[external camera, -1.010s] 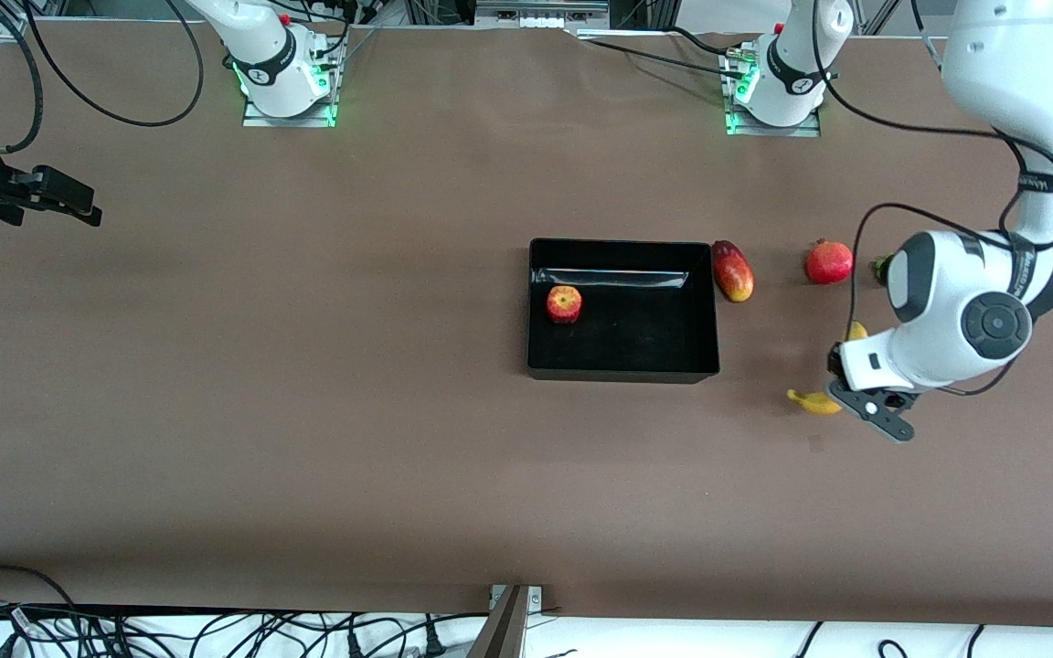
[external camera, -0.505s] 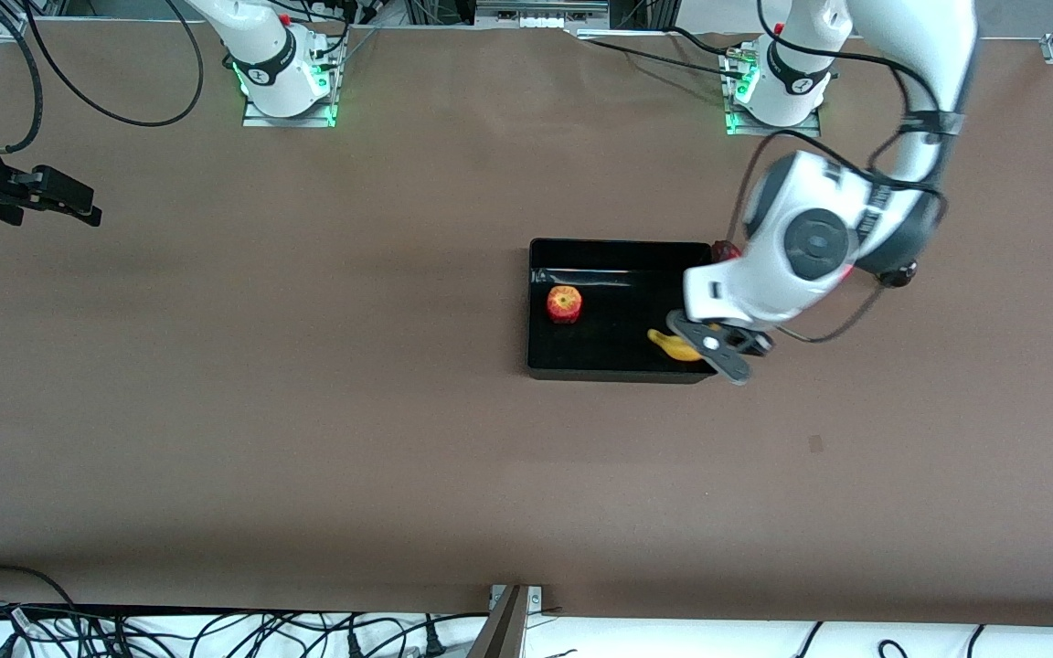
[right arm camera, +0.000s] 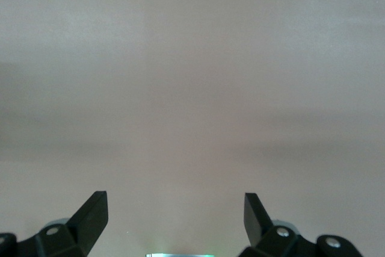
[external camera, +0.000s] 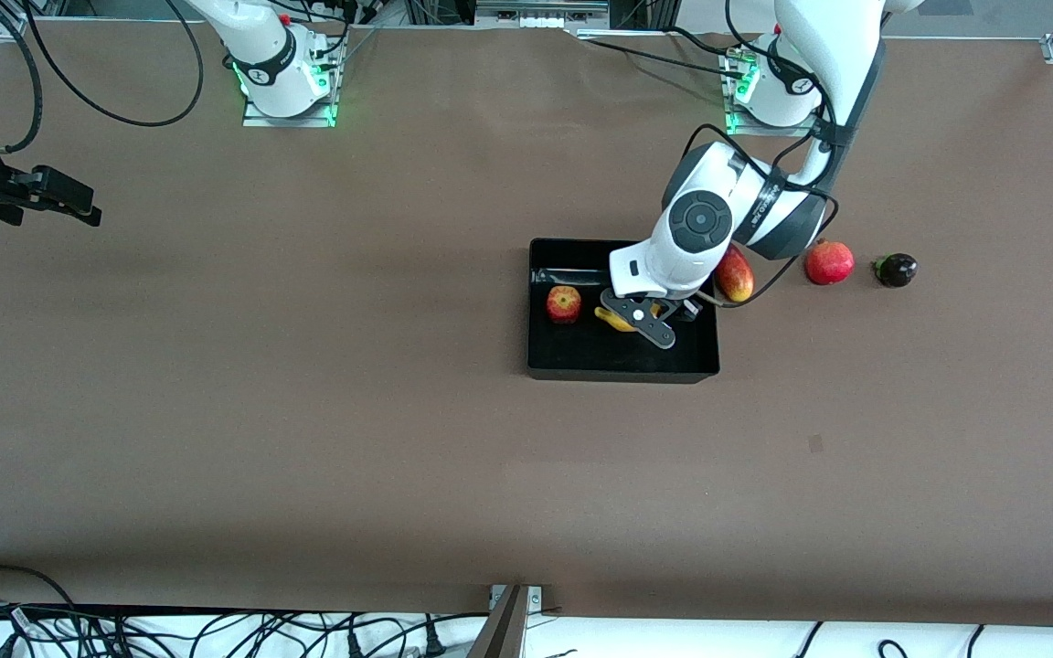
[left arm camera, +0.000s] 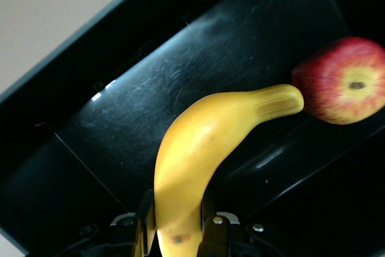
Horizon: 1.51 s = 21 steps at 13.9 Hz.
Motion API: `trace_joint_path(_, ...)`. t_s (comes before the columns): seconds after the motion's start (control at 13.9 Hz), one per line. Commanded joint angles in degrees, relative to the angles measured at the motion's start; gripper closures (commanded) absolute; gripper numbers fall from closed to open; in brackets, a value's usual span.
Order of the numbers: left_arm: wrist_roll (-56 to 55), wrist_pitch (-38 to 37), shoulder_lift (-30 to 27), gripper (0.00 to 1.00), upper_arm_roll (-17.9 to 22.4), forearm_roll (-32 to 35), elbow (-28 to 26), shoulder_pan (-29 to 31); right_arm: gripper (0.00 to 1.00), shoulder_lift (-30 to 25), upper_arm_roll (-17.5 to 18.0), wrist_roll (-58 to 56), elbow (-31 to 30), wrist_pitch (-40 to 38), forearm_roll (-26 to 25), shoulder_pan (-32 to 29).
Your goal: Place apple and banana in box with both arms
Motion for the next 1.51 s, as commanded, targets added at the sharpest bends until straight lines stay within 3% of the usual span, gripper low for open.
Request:
trace_joint_path(0.0,-0.1,1.6,0.3,1.00,0.3,5.0,-0.4,-0.1,0.00,-0.2,0.4,0.4,0.4,-0.7,1.0,-0.8)
trace_joint_path(0.5,-2.8,3.8,3.8,1.00,0.4,5.3,-0.4,0.0,0.00,-0.2,0.3,0.4,0.4,-0.8,1.0,-0.8)
trace_joint_path(0.58,-3.6,3.9,3.9,0.84,0.4,5.3,-0.4,0.0,0.00,-0.2,0.3,0.4,0.4,-0.7,1.0,-0.8)
trace_joint_path(0.65,-4.0,3.9,3.8,0.54,0.3,5.3,-0.4,0.0,0.00,-0.2,0.3,0.4,0.4,-0.7,1.0,-0.8)
trace_joint_path(0.72,-4.1,3.4,3.5,0.14,0.3,5.3,-0.3,0.0,0.00,-0.2,0.3,0.4,0.4,-0.7,1.0,-0.8)
trace_joint_path(0.79,-3.7,3.1,2.9,0.00,0.3,5.3,-0.4,0.1,0.00,-0.2,0.3,0.4,0.4,-0.8,1.0,-0.8)
trace_joint_path(1.08,-3.6,-1.1,-2.4,0.00,0.3,5.3,0.6,1.4,0.00,-0.2,0.3,0.4,0.4,-0.8,1.0,-0.8)
trace_joint_path(1.3,-2.5,-4.9,-9.1,0.00,0.2,5.5,1.7,6.6,0.00,-0.2,0.3,0.4,0.4,-0.7,1.0,-0.8)
trace_joint_path(1.44,-1.8,-11.8,-13.5,0.00,0.2,5.2,3.2,9.8,0.00,-0.2,0.3,0.4,0.4,-0.7,1.0,-0.8)
